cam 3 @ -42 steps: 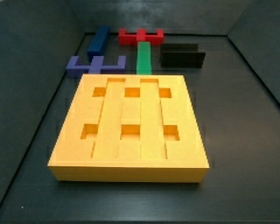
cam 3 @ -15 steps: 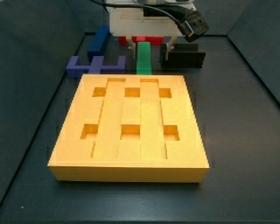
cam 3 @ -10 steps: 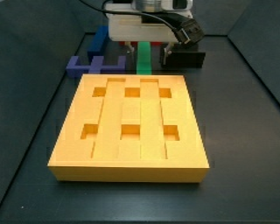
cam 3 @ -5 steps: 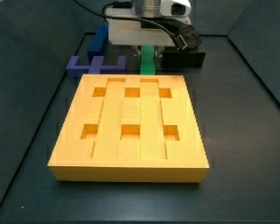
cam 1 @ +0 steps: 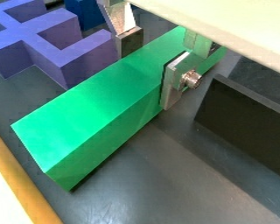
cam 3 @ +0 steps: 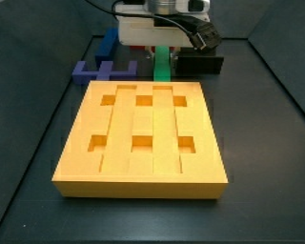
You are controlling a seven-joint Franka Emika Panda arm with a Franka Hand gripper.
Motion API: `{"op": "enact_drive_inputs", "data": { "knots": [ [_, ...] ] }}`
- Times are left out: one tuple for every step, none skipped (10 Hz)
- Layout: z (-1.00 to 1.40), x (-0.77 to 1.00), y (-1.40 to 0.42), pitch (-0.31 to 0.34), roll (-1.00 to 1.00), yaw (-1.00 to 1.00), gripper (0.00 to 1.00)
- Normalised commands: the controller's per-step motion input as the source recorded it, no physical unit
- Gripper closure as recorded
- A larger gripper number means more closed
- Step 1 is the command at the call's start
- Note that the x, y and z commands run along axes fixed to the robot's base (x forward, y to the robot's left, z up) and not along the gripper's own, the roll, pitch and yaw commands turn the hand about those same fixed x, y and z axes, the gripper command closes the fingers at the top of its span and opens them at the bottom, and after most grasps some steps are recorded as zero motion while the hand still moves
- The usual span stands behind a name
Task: Pick up the green object. Move up. Move to above the board. Insert the green object.
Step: Pick up the green object, then move up.
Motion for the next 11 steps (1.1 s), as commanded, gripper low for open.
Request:
{"op": "enact_drive_inputs", "data": {
  "knots": [
    [0.0,0.0,0.0,0.0,0.0,0.0,1.0],
    [0.0,0.0,0.0,0.0,0.0,0.0,1.0],
    [0.0,0.0,0.0,0.0,0.0,0.0,1.0],
    [0.0,0.0,0.0,0.0,0.0,0.0,1.0],
    [0.0,0.0,0.0,0.0,0.0,0.0,1.0],
    [0.0,0.0,0.0,0.0,0.0,0.0,1.0],
    [0.0,0.0,0.0,0.0,0.0,0.0,1.0],
    [0.0,0.0,0.0,0.0,0.0,0.0,1.0],
    [0.0,0.0,0.0,0.0,0.0,0.0,1.0],
    [0.83,0.0,0.0,0.0,0.0,0.0,1.0],
    [0.67,-0.11,-0.03,0.07,0.01,-0.03,1.0]
  ]
}}
